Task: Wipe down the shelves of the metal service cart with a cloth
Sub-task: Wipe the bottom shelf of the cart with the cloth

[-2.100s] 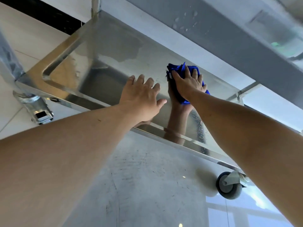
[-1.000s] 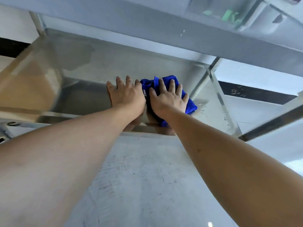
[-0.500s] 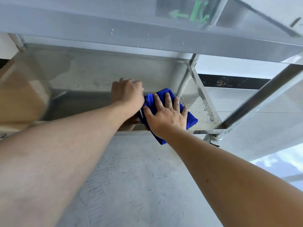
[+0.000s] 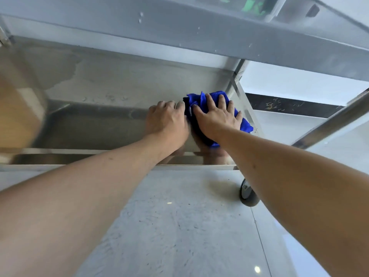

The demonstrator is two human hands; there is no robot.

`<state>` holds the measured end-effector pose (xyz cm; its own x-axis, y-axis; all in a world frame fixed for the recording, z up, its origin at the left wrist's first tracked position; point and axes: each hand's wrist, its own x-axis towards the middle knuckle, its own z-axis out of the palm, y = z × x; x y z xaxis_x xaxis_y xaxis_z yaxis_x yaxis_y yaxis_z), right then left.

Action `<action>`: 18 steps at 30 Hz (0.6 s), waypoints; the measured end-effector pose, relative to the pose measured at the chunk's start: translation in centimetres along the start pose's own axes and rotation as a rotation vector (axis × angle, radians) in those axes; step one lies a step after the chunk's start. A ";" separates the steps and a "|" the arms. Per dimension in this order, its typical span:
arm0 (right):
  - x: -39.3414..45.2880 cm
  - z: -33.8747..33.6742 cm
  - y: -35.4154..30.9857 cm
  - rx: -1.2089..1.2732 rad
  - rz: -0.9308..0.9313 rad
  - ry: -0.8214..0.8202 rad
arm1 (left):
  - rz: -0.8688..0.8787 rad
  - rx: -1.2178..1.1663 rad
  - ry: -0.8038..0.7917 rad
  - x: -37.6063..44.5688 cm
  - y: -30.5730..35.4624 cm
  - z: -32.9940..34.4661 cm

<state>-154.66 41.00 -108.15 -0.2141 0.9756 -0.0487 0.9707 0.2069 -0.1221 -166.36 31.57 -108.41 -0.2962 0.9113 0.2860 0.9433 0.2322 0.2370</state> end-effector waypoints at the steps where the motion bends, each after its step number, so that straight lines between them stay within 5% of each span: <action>1: 1.2 0.0 0.0 0.001 0.010 0.003 | 0.002 0.004 0.003 0.0 0.0 0.1; 18: 13.4 -1.6 0.9 0.008 0.004 0.050 | 0.019 0.106 0.045 0.3 -0.1 1.2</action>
<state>-156.48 54.41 -107.34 -0.2040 0.9790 0.0005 0.9706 0.2023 -0.1300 -166.33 32.28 -109.47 -0.2824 0.9001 0.3319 0.9586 0.2519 0.1324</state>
